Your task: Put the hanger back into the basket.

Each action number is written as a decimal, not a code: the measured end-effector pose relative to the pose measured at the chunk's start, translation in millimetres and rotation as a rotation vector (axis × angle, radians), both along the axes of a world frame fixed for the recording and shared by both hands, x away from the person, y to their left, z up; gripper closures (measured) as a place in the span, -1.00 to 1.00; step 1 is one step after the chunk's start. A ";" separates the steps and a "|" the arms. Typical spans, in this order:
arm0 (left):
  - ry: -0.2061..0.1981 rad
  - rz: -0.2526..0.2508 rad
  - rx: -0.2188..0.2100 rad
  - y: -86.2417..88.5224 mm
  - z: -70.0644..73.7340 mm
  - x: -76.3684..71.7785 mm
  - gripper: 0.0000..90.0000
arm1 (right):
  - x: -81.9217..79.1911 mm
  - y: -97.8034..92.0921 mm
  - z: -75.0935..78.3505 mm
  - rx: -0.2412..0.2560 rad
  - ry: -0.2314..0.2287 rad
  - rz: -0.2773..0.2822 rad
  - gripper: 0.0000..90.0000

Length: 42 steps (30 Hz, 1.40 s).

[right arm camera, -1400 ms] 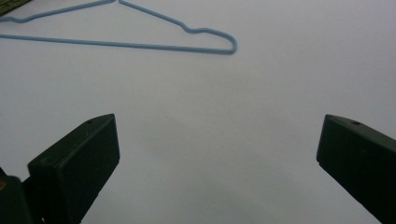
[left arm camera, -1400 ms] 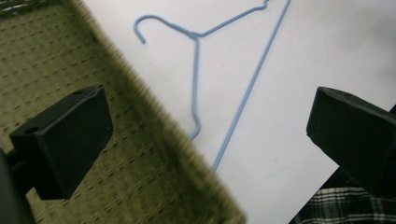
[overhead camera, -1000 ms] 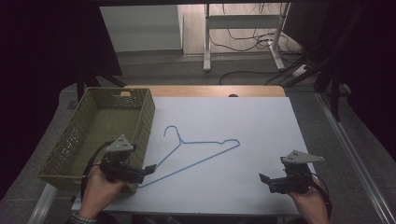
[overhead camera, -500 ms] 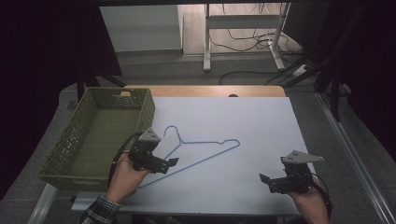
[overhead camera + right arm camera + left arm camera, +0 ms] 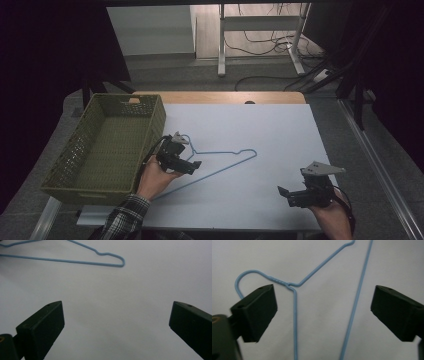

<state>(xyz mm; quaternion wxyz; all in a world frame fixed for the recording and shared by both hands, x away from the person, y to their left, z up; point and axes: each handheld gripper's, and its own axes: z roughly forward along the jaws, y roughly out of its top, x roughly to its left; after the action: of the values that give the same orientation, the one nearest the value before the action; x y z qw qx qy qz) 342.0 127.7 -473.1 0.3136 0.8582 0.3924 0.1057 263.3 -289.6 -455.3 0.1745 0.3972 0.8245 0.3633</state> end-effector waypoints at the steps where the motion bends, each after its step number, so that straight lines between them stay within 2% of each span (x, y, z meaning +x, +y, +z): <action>1: -0.001 0.001 0.011 -0.2 -1.9 2.4 -0.70 | 0.0 -0.1 -0.1 -0.001 0.000 0.000 -1.00; 2: -0.001 0.009 0.013 -0.4 -4.6 5.2 -0.62 | 0.0 -0.2 -0.1 -0.002 0.003 0.000 -1.00; 3: 0.001 0.014 0.016 -0.2 -6.1 7.0 -0.45 | 0.2 -0.1 -0.5 -0.001 0.003 0.001 -1.00; 4: 0.004 0.023 0.019 0.0 -7.9 9.2 -0.45 | 0.2 0.0 -0.7 -0.001 0.003 0.001 -1.00; 9: 0.018 0.062 0.028 2.1 -17.4 16.9 0.11 | 0.5 1.3 -1.9 -0.009 0.008 0.008 -1.00; 10: 0.032 0.070 0.034 3.7 -21.0 19.1 0.29 | 0.7 1.6 -2.3 -0.012 0.010 0.009 -1.00; 17: 0.063 0.089 0.063 10.9 -34.5 24.8 0.49 | 0.8 2.3 -3.4 -0.016 0.017 0.011 -1.00; 21: 0.082 0.078 0.074 12.5 -41.9 27.1 0.56 | 0.6 3.6 -4.0 -0.022 0.016 0.017 -1.00; 24: 0.085 0.070 0.087 10.9 -45.4 27.5 0.60 | 0.7 4.2 -4.4 -0.024 0.017 0.019 -1.00; 26: 0.082 0.068 0.112 10.4 -48.1 28.1 0.63 | 0.8 4.3 -4.6 -0.024 0.018 0.020 -1.00; 30: 0.095 0.066 0.087 12.0 -49.6 29.1 0.72 | 1.1 5.4 -4.9 -0.025 0.019 0.023 -1.00; 32: 0.104 0.052 0.073 12.1 -49.9 29.2 0.89 | 1.8 6.7 -5.5 -0.030 0.021 0.028 -1.00; 37: 0.084 0.040 0.096 10.0 -48.9 27.8 0.92 | 3.0 9.4 -5.1 -0.035 0.023 0.037 -1.00; 42: 0.069 0.031 0.089 9.7 -44.6 25.3 0.92 | 7.6 15.3 0.2 -0.033 0.032 0.046 -0.98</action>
<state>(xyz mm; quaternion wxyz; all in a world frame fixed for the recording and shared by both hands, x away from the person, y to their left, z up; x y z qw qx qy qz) 367.2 137.4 -517.7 0.2597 0.8683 0.4112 0.0982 270.9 -274.2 -455.1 0.1595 0.3808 0.8420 0.3472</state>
